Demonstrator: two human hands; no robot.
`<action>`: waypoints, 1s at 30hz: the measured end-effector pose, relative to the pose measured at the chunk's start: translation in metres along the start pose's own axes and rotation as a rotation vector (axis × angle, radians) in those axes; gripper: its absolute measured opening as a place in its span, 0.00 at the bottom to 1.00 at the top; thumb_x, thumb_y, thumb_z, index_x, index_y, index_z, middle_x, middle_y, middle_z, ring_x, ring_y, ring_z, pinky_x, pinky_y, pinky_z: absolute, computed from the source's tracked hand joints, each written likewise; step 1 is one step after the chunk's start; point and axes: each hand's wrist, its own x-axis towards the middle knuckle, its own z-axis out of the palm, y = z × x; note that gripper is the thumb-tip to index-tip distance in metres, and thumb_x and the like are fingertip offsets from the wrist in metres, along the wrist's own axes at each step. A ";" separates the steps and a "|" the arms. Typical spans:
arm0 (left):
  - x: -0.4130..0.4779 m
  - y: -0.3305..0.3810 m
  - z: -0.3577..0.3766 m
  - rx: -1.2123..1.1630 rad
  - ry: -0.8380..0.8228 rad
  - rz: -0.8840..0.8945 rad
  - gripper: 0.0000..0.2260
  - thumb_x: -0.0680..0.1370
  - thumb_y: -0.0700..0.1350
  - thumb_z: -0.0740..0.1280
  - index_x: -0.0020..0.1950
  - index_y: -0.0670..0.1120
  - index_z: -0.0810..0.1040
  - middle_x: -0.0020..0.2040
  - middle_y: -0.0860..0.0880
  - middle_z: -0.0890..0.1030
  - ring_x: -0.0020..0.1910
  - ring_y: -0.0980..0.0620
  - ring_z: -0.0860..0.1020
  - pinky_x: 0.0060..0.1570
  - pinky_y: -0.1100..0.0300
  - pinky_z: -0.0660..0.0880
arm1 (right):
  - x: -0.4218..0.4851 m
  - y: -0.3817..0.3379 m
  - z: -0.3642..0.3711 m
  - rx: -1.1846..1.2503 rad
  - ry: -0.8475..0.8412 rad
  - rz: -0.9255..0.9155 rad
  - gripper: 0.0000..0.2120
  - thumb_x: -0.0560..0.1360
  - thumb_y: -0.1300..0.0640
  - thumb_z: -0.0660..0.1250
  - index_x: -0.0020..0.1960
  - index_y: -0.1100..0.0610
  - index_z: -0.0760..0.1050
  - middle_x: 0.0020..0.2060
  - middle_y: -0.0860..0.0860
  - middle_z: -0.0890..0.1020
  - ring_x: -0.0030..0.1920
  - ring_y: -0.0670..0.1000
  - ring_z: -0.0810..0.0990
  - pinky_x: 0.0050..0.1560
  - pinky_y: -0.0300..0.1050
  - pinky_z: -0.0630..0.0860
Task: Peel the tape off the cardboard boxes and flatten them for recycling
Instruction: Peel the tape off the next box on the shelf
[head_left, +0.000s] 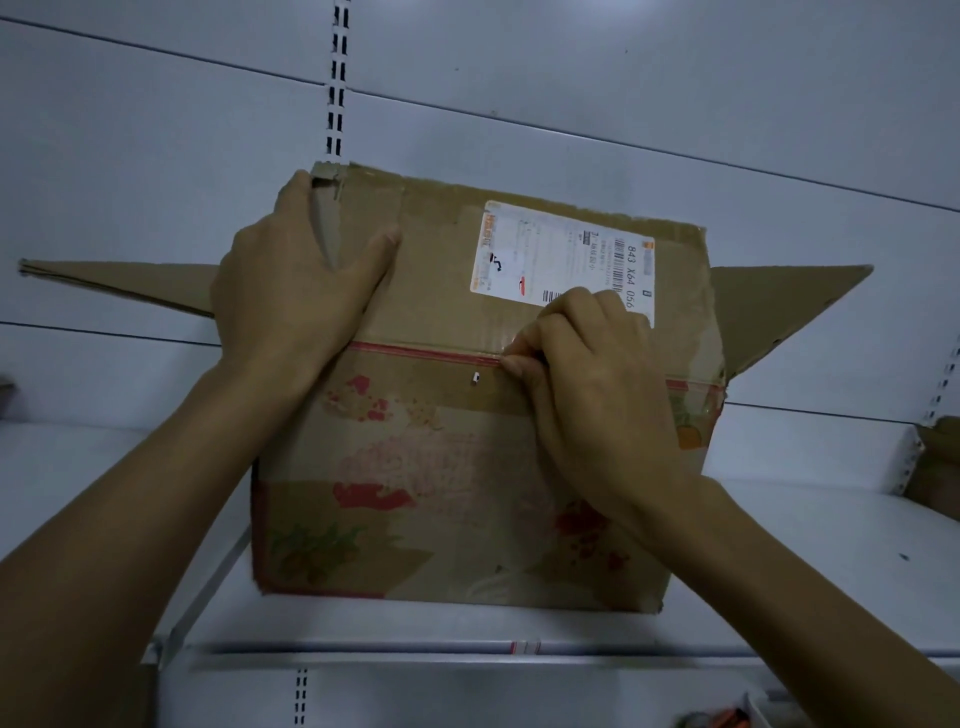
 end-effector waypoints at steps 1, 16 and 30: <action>-0.001 0.001 0.000 -0.007 0.006 -0.001 0.31 0.76 0.64 0.62 0.72 0.46 0.66 0.61 0.44 0.78 0.57 0.42 0.76 0.52 0.52 0.71 | -0.001 -0.001 -0.001 -0.047 -0.018 -0.017 0.14 0.80 0.52 0.57 0.44 0.60 0.76 0.43 0.56 0.77 0.43 0.54 0.70 0.44 0.47 0.65; 0.004 -0.006 0.004 0.011 0.045 0.023 0.32 0.74 0.67 0.60 0.69 0.46 0.69 0.58 0.45 0.79 0.55 0.42 0.76 0.53 0.49 0.73 | -0.011 0.020 -0.005 0.155 0.055 -0.095 0.11 0.76 0.52 0.66 0.51 0.58 0.83 0.48 0.56 0.82 0.51 0.55 0.75 0.44 0.56 0.75; -0.017 0.000 0.007 0.135 0.169 -0.002 0.27 0.77 0.63 0.52 0.68 0.47 0.68 0.68 0.45 0.70 0.67 0.49 0.69 0.65 0.57 0.64 | -0.172 -0.031 -0.006 0.261 -0.122 -0.094 0.07 0.73 0.62 0.72 0.50 0.65 0.83 0.50 0.58 0.84 0.52 0.57 0.82 0.53 0.50 0.76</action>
